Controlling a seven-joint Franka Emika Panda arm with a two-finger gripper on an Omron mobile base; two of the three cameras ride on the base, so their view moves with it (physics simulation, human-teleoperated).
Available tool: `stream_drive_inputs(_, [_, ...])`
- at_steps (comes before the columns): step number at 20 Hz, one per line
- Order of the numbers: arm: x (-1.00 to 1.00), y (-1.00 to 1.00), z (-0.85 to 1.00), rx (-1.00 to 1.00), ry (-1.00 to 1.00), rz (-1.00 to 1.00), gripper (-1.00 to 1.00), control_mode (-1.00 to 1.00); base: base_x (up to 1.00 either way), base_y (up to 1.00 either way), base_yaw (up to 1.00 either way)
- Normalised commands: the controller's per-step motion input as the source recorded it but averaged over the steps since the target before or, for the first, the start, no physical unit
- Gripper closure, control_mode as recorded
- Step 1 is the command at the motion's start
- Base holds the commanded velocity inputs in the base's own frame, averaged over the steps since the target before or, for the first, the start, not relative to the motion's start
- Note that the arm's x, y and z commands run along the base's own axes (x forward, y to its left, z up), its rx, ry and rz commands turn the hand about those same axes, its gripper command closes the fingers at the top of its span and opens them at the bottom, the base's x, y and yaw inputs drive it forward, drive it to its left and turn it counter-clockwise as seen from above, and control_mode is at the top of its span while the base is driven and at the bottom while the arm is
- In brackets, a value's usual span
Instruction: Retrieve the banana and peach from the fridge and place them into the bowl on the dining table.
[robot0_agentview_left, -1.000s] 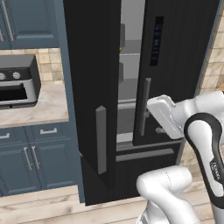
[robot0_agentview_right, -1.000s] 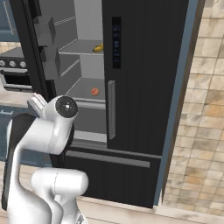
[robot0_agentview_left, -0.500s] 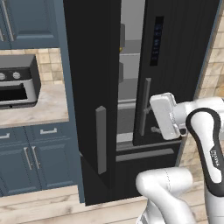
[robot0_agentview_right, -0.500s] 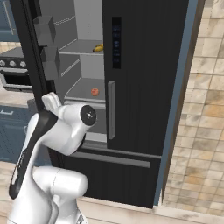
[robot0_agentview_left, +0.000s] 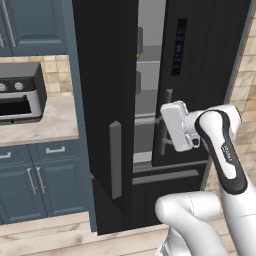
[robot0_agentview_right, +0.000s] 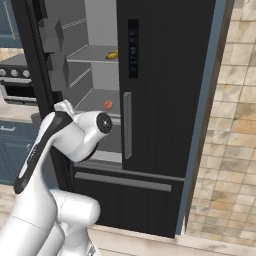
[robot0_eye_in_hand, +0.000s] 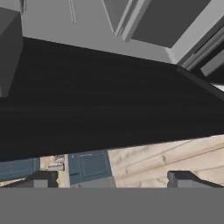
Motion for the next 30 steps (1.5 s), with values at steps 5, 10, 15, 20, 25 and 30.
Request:
stream_drive_inputs(5, [0.74, 0.13, -0.19, 0.00, 0.00, 0.00, -1.00, -1.00, 0.00, 0.00, 0.00])
stream_drive_inputs(10, [0.72, 0.34, -0.35, 0.00, 0.00, 0.00, -1.00, -1.00, 0.00, 0.00, 0.00])
stream_drive_inputs(15, [0.17, 0.72, -0.27, 0.00, 0.00, 0.00, -1.00, -1.00, 0.00, 0.00, 0.00])
stream_drive_inputs(20, [-0.39, 0.93, 0.00, 0.00, -0.02, 0.00, -1.00, -1.00, 0.00, 0.00, 0.00])
stream_drive_inputs(25, [-1.00, 1.00, -0.07, 0.00, -0.04, 0.03, -1.00, -1.00, 0.00, 0.00, 0.00])
stream_drive_inputs(30, [-0.33, 1.00, -0.17, -0.02, 0.00, 0.01, -1.00, -1.00, 0.00, 0.00, 0.00])
